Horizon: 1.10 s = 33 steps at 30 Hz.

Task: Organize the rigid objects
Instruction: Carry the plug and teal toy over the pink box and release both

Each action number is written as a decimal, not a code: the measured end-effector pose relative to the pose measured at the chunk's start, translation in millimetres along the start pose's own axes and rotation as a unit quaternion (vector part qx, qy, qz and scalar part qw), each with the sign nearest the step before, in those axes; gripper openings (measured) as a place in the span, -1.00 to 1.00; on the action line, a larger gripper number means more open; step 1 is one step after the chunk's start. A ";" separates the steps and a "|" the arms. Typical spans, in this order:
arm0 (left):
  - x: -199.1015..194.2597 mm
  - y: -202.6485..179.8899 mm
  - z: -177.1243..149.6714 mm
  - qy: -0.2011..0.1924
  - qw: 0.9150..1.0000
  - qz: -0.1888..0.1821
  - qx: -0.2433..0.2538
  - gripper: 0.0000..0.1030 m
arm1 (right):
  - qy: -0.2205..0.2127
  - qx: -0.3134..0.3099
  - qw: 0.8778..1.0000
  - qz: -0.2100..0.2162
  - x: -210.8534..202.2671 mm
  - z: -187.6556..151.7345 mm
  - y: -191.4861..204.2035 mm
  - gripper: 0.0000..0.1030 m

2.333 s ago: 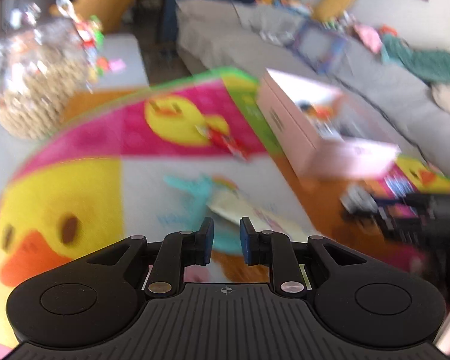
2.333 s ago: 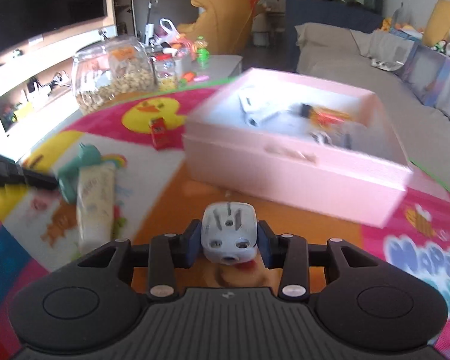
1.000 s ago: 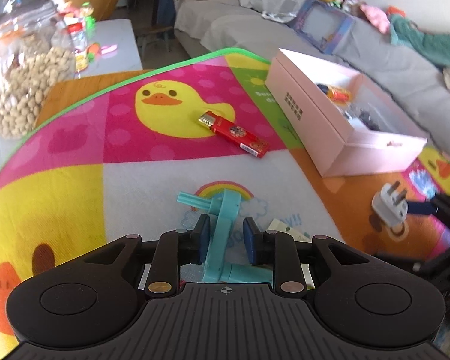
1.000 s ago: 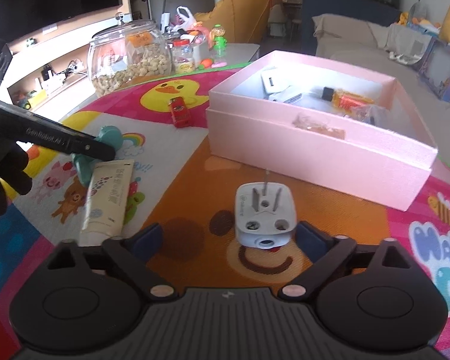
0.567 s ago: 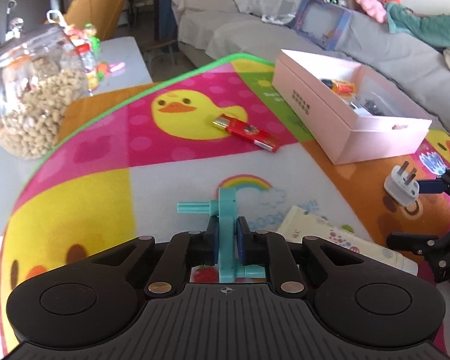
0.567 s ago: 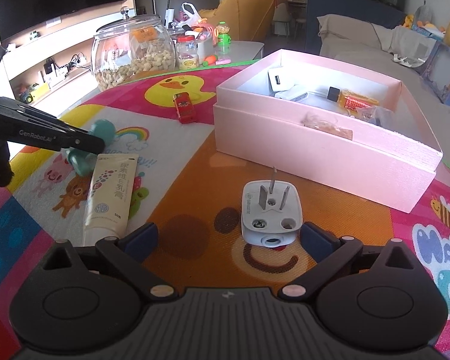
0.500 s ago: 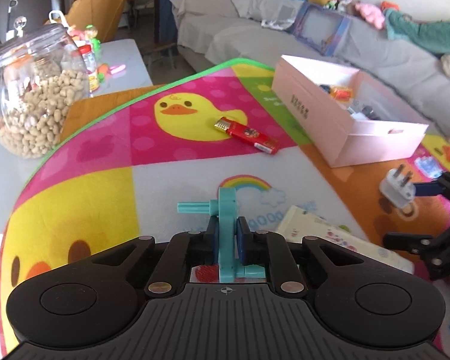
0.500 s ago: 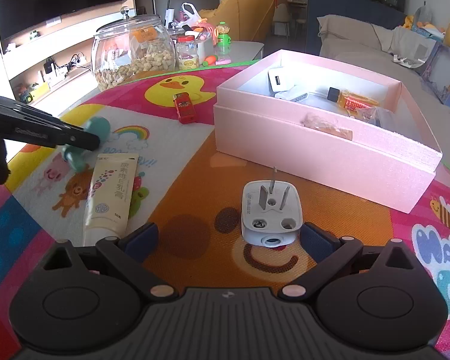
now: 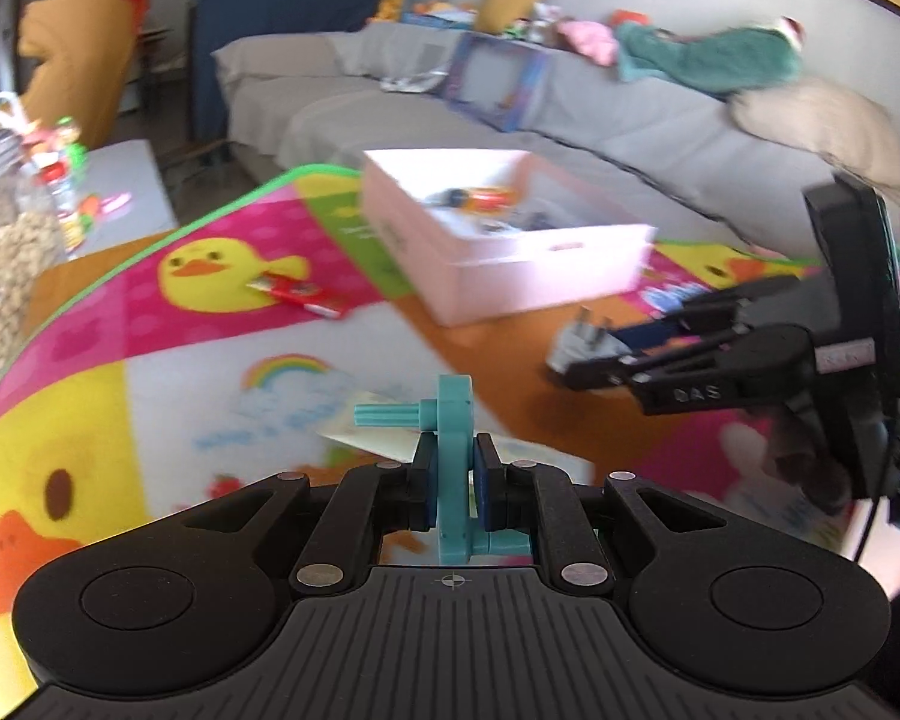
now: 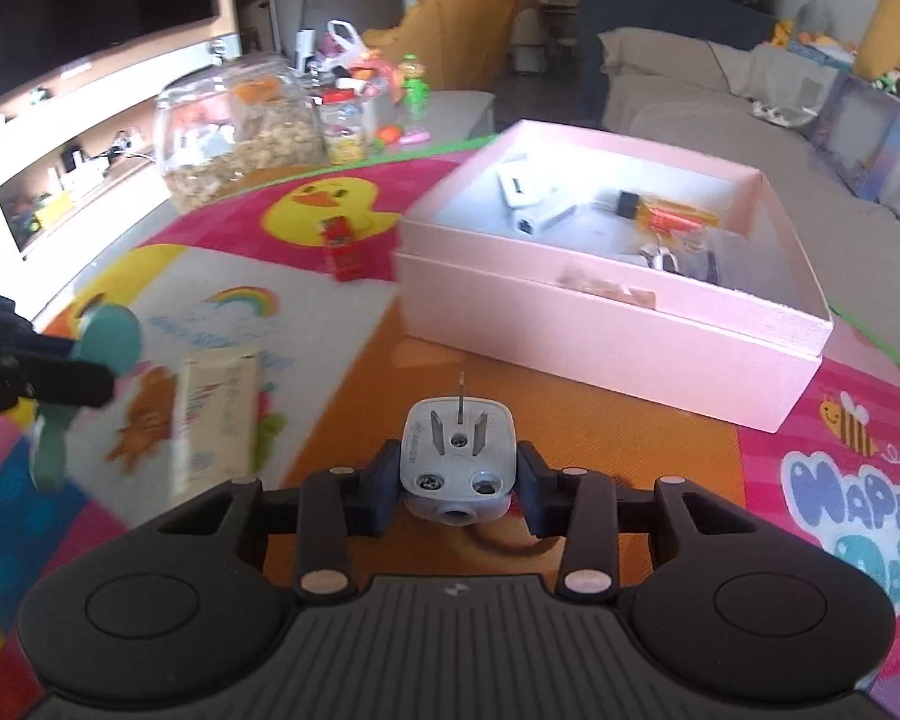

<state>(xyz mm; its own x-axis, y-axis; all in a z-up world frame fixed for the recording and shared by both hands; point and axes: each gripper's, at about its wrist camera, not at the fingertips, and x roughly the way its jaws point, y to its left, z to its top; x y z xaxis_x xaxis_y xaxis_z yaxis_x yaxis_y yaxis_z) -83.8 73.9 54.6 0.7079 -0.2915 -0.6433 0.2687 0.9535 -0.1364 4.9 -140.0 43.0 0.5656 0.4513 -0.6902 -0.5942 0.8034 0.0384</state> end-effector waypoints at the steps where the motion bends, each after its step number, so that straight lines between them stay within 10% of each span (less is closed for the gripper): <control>1: -1.7 -6.9 -1.5 0.001 1.000 -0.006 0.007 -0.72 | -0.005 -0.008 1.000 0.000 -8.1 -1.9 3.8 -0.24; 10: -12.4 -48.7 9.0 -0.021 0.998 -0.041 0.045 -0.72 | -0.088 -0.032 0.995 -0.022 -97.6 -10.3 10.1 -0.24; 21: 13.6 -62.5 104.3 -0.097 0.994 -0.028 0.028 -0.72 | -0.191 -0.001 0.979 -0.070 -140.7 -2.6 -10.6 -0.24; 33: 114.9 -46.5 190.8 -0.025 0.998 0.041 -0.038 -0.68 | -0.197 0.088 0.976 -0.024 -98.5 -30.3 -44.1 -0.24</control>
<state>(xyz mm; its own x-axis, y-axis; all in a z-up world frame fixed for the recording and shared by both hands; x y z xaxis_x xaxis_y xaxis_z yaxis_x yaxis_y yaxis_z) 109.7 -18.5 130.8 0.7582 -0.2134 -0.6162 0.1596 0.9769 -0.1419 -42.0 -231.7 87.4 0.7867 0.4980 -0.3649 -0.4738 0.8659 0.1604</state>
